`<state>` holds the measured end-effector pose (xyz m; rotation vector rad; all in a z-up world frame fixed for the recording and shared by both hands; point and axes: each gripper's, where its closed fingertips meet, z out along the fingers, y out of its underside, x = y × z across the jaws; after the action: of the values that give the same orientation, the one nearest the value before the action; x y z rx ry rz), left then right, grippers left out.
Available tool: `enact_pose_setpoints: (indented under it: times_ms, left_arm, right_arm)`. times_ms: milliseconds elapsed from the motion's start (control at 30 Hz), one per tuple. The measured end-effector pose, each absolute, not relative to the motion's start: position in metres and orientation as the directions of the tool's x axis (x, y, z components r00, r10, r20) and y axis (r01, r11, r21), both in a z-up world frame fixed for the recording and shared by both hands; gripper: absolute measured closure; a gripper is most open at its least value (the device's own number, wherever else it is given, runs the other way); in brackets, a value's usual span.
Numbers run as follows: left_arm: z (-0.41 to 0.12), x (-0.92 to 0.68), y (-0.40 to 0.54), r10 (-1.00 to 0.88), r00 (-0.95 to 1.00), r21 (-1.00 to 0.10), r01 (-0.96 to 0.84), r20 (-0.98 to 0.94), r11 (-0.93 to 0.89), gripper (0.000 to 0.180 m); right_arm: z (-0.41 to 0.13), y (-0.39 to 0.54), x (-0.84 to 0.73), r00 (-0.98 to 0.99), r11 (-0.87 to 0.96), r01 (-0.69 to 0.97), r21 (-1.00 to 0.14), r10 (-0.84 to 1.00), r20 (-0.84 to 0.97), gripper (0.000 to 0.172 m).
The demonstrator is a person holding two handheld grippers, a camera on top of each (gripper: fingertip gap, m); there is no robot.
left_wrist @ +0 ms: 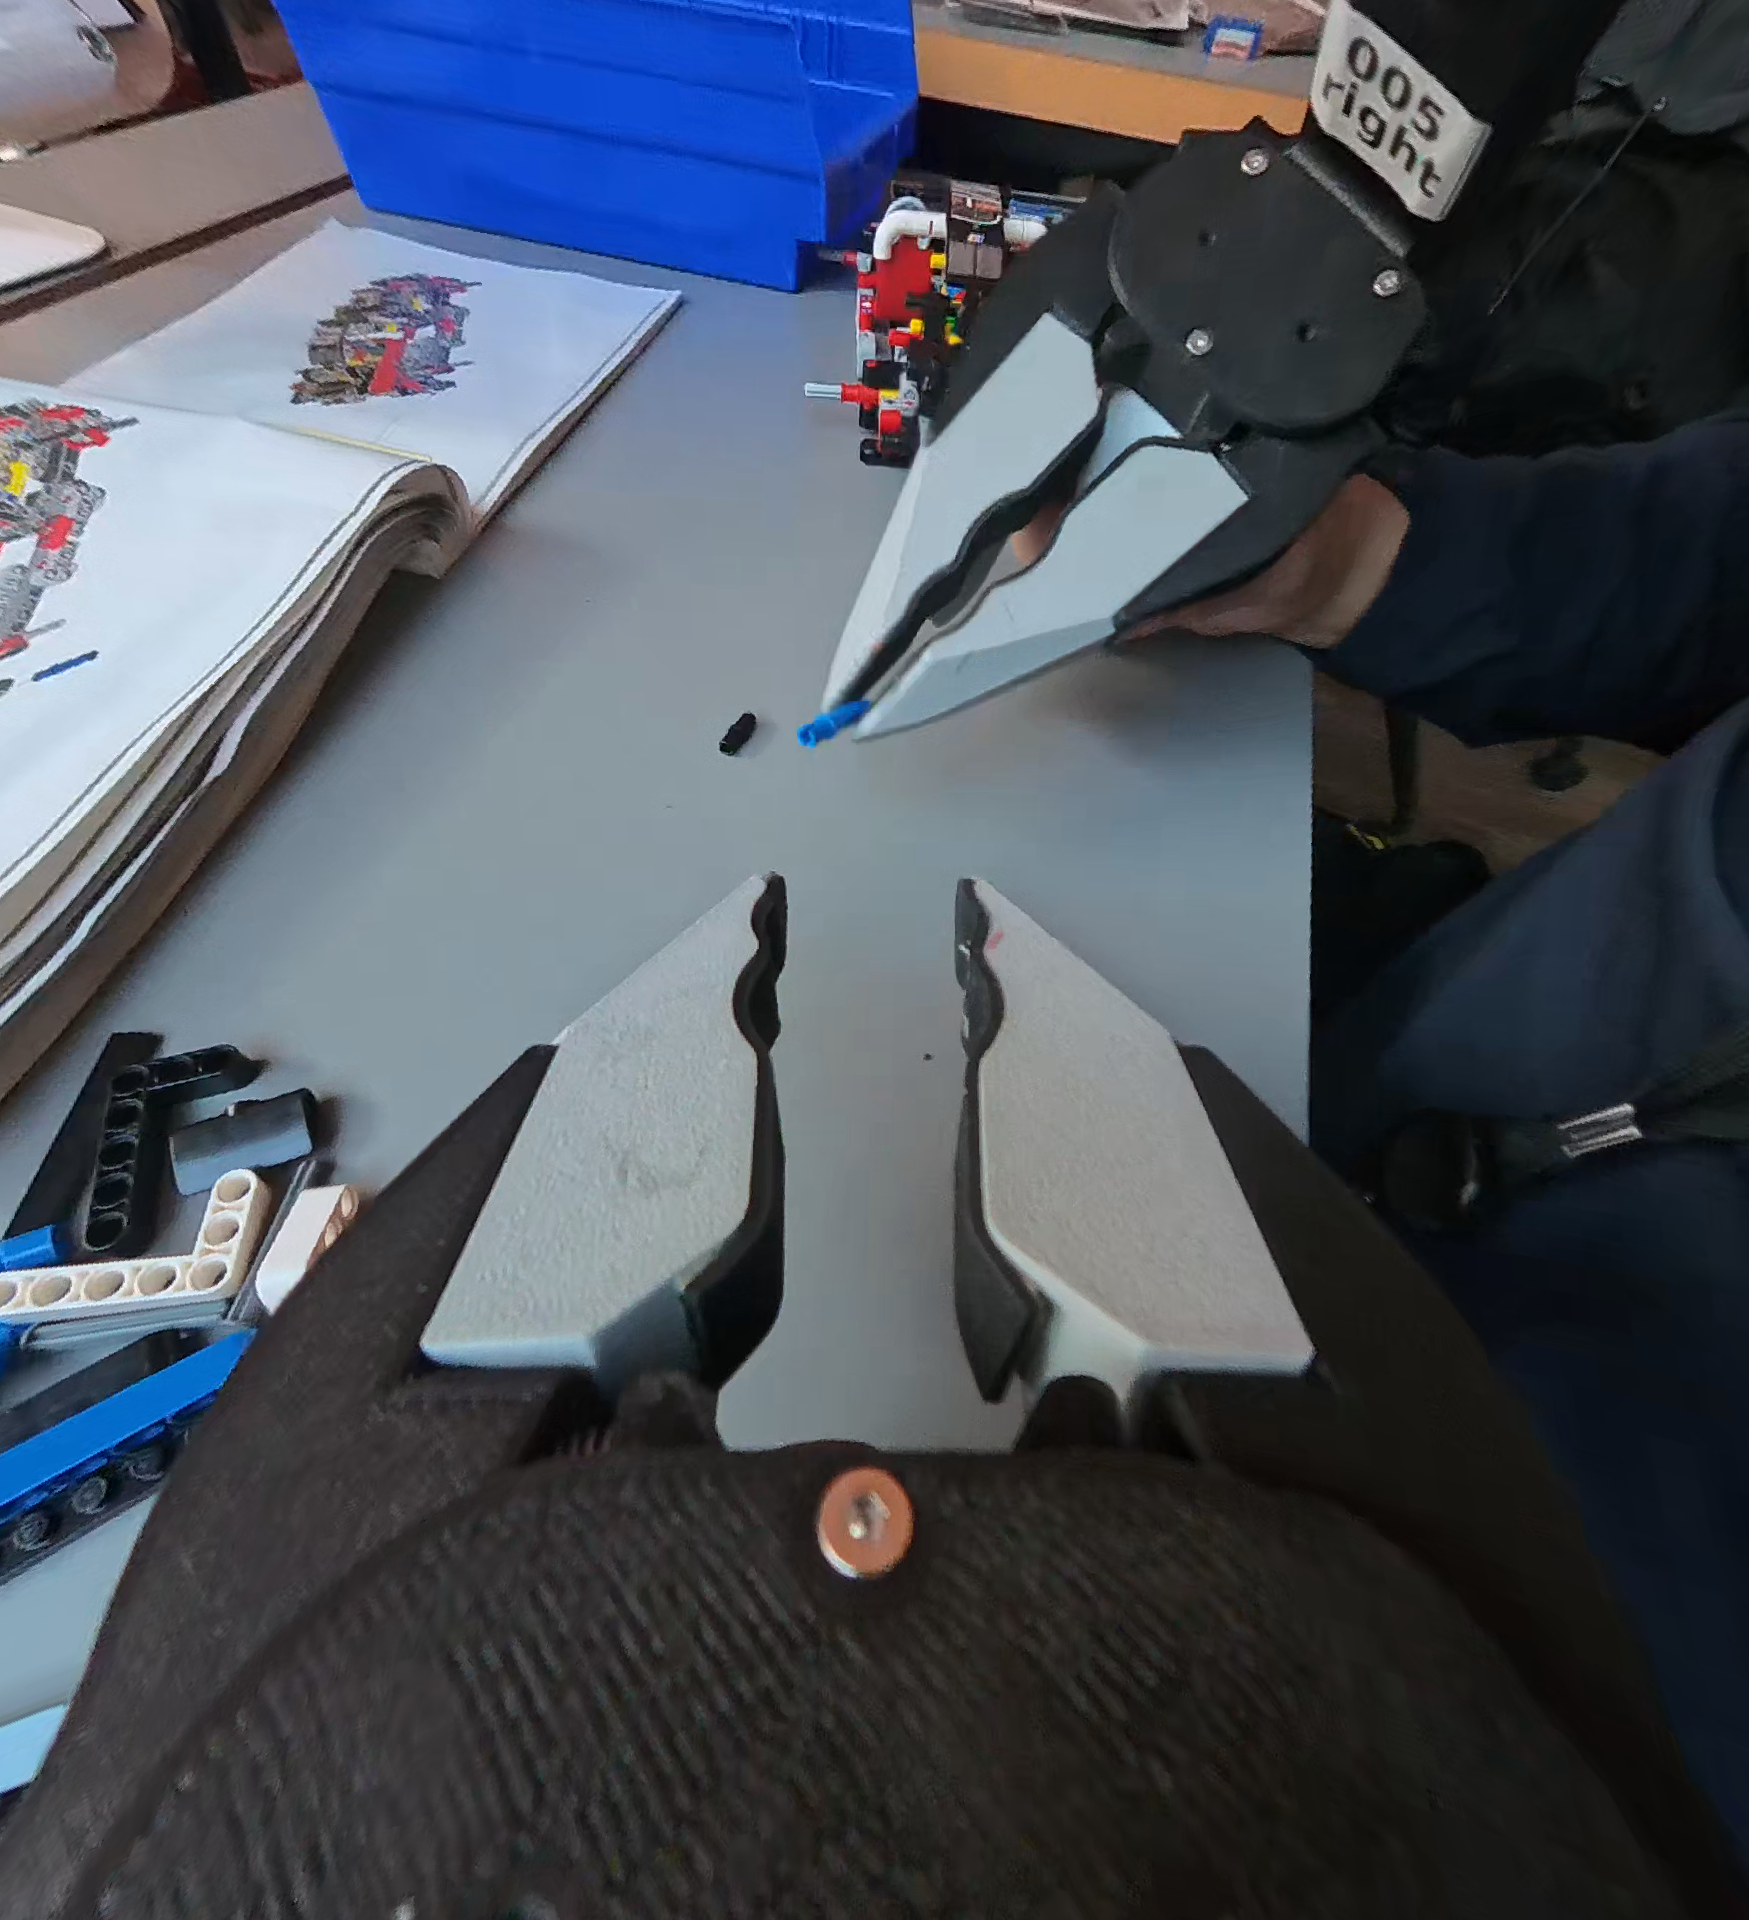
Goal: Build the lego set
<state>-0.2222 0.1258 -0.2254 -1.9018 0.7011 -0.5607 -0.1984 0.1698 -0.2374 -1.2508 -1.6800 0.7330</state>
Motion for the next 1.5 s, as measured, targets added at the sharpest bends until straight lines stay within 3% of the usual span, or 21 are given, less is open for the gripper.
enact_pose_setpoints:
  times_ms: [233, 733, 1500]
  left_arm:
    - [-0.22, -0.221, 0.125, -0.687, 0.726, -0.928, -0.269, -0.021, -0.256, 0.154]
    - [-0.212, -0.227, 0.129, -0.688, 0.725, -0.948, -0.212, 0.01, -0.238, 0.156]
    - [-0.21, -0.227, 0.129, -0.664, 0.742, -0.948, -0.271, -0.093, -0.17, 0.162]
  right_arm:
    - [-0.228, 0.183, -0.199, -0.034, 0.274, 0.383, -0.882, 0.958, 0.283, 0.17]
    - [-0.224, 0.201, -0.203, 0.026, 0.226, 0.37, -0.901, 0.967, 0.254, 0.171]
    - [-0.204, 0.203, -0.198, 0.093, 0.294, 0.292, -0.91, 0.938, 0.333, 0.171]
